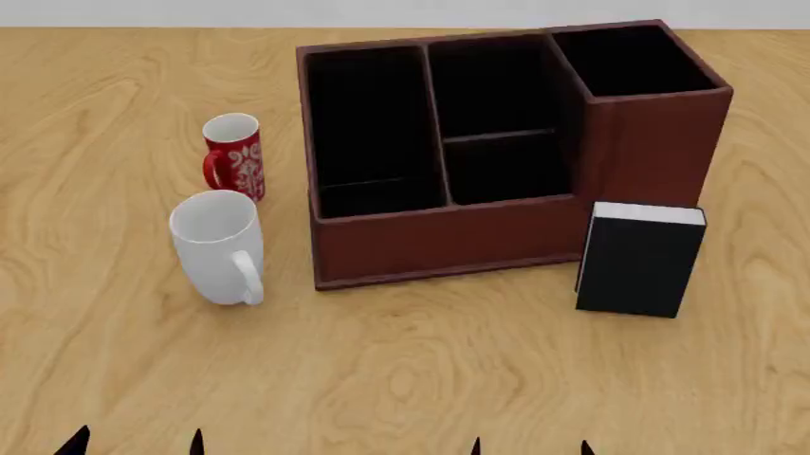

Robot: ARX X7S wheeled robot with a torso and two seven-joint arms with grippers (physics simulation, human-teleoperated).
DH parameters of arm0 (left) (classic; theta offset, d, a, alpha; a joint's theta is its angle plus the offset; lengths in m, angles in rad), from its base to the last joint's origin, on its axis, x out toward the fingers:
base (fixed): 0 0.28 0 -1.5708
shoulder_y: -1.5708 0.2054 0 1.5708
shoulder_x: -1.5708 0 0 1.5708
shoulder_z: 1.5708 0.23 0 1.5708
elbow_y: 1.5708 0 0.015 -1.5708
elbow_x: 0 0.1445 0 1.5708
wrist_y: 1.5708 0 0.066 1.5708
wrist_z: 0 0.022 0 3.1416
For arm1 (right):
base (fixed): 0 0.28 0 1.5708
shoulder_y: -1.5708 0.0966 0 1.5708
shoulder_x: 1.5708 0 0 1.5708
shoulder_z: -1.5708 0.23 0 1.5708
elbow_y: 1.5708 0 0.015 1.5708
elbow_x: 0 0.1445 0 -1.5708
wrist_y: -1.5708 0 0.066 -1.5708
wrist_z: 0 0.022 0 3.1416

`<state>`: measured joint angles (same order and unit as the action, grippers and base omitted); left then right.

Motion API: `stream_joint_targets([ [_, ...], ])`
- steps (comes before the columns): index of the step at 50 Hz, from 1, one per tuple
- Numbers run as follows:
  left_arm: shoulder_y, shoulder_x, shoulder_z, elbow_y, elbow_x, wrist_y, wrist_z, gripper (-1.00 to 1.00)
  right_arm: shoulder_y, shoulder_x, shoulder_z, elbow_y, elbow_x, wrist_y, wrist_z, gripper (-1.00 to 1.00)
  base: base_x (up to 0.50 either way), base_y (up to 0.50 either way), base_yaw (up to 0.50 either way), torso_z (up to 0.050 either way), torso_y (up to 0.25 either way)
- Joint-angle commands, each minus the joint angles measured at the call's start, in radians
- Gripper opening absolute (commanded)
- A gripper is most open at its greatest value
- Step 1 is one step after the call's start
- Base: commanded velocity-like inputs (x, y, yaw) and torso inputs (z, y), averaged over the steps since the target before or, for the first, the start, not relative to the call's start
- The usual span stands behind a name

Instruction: Pick up the book and place it in the right compartment of the caddy.

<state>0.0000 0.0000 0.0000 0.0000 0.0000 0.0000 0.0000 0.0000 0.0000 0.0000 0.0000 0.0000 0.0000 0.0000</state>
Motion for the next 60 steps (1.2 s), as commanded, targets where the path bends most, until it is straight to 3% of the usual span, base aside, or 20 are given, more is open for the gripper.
stream_joint_targets([
  [1, 0.001, -0.013, 0.016, 0.000, -0.013, 0.000, -0.016, 1.00, 0.001, 0.014, -0.018, 0.005, 0.014, -0.004, 0.018, 1.00, 0.00, 0.00, 0.00, 0.000, 0.000],
  [12, 0.023, -0.051, 0.047, 0.018, -0.057, 0.051, -0.042, 1.00, -0.006, 0.044, -0.064, -0.017, 0.045, -0.001, 0.053, 1.00, 0.00, 0.00, 0.00, 0.000, 0.000],
  [14, 0.024, -0.064, 0.044, 0.069, -0.112, 0.058, -0.005, 1.00, -0.007, 0.051, -0.081, -0.128, 0.040, 0.069, 0.059, 1.00, 0.00, 0.00, 0.00, 0.012, 0.000],
  [22, -0.028, -0.096, 0.055, 0.341, -0.096, -0.114, -0.047, 1.00, 0.062, 0.086, -0.075, -0.419, 0.044, 0.304, 0.078, 1.00, 0.00, 0.00, 0.00, 0.050, 0.000],
  [30, -0.096, -0.123, 0.070, 0.447, -0.081, -0.200, -0.065, 1.00, 0.113, 0.107, -0.051, -0.527, 0.085, 0.398, 0.081, 1.00, 0.00, 0.00, 0.00, 0.050, 0.000],
  [36, -0.159, -0.129, 0.053, 0.438, -0.102, -0.238, -0.077, 1.00, 0.165, 0.119, -0.042, -0.571, 0.101, 0.459, 0.089, 1.00, 0.00, 0.00, 0.00, 0.050, 0.000],
  [40, -0.146, -0.140, 0.058, 0.406, -0.071, -0.166, -0.090, 1.00, 0.196, 0.132, -0.044, -0.540, 0.117, 0.462, 0.073, 1.00, 0.00, 0.00, 0.00, 0.050, 0.000],
  [60, -0.131, -0.163, 0.059, 0.436, -0.084, -0.174, -0.113, 1.00, 0.173, 0.149, -0.005, -0.598, 0.199, 0.489, 0.077, 1.00, 0.00, -0.50, 0.00, 0.050, 0.000],
])
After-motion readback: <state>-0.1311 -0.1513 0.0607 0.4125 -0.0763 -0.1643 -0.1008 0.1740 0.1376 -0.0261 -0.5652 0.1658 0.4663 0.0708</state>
